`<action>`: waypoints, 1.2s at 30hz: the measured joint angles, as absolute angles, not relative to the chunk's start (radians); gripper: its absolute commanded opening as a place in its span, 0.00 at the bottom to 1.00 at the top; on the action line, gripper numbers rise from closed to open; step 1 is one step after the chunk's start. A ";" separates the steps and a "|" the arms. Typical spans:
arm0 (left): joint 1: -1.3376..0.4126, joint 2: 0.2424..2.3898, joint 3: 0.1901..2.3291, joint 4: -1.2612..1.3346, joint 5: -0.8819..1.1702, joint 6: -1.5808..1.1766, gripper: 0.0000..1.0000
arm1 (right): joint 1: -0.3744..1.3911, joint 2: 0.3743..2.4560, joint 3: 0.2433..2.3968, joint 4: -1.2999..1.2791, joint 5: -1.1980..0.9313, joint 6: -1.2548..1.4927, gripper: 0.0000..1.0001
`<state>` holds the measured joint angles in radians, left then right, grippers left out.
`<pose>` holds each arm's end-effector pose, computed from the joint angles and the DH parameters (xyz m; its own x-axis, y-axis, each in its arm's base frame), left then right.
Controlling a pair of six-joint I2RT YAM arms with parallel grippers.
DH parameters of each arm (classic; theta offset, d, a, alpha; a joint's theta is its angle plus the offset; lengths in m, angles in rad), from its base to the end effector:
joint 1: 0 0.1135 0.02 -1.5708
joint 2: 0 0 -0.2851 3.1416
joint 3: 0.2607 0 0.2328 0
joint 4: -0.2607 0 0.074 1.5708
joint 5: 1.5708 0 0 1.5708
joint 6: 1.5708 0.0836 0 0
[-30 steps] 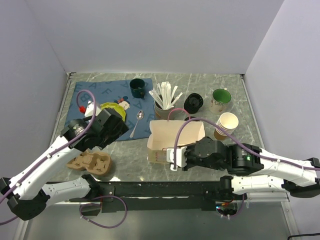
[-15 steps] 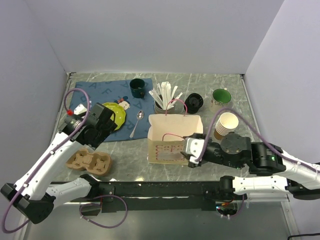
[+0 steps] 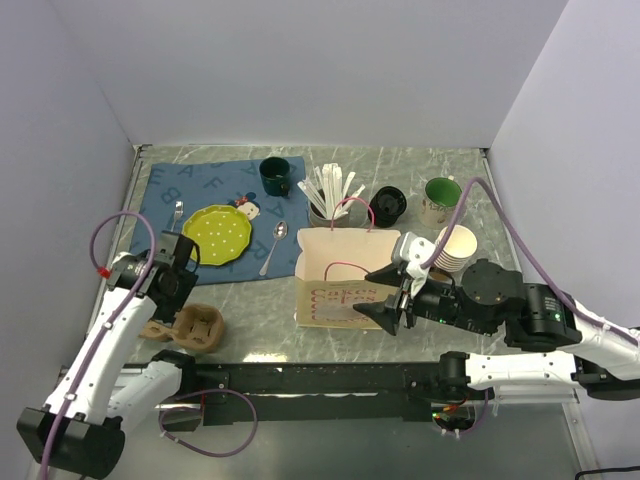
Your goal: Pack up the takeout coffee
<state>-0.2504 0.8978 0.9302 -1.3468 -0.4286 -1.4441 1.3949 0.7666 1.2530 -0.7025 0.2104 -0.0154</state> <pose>0.1086 0.0081 0.2586 -0.2407 -0.8697 -0.4308 -0.9140 0.3524 -0.2008 0.0413 0.1324 0.4361 -0.0232 -0.2168 -0.9759 -0.9276 0.3687 -0.0598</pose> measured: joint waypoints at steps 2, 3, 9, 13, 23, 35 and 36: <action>-0.201 0.900 0.915 -1.345 -0.440 -1.440 0.73 | 1.394 0.751 1.222 -0.700 0.219 0.019 0.64; -0.171 0.904 0.905 -1.345 -0.445 -1.433 0.72 | 1.394 0.739 1.206 -0.702 0.224 0.036 0.64; -0.076 0.935 0.867 -1.312 -0.450 -1.375 0.69 | 1.394 0.696 1.165 -0.707 0.257 0.064 0.64; -0.034 0.955 0.856 -1.275 -0.442 -1.339 0.63 | 1.394 0.672 1.152 -0.708 0.277 0.062 0.64; -0.022 0.960 0.772 -1.219 -0.388 -1.302 0.59 | 1.394 0.656 1.073 -0.683 0.307 0.062 0.64; -0.021 0.988 0.766 -1.216 -0.379 -1.306 0.54 | 1.394 0.606 0.987 -0.634 0.344 0.028 0.67; -0.021 0.988 0.765 -1.216 -0.379 -1.308 0.54 | 1.395 0.603 0.987 -0.632 0.348 0.021 0.67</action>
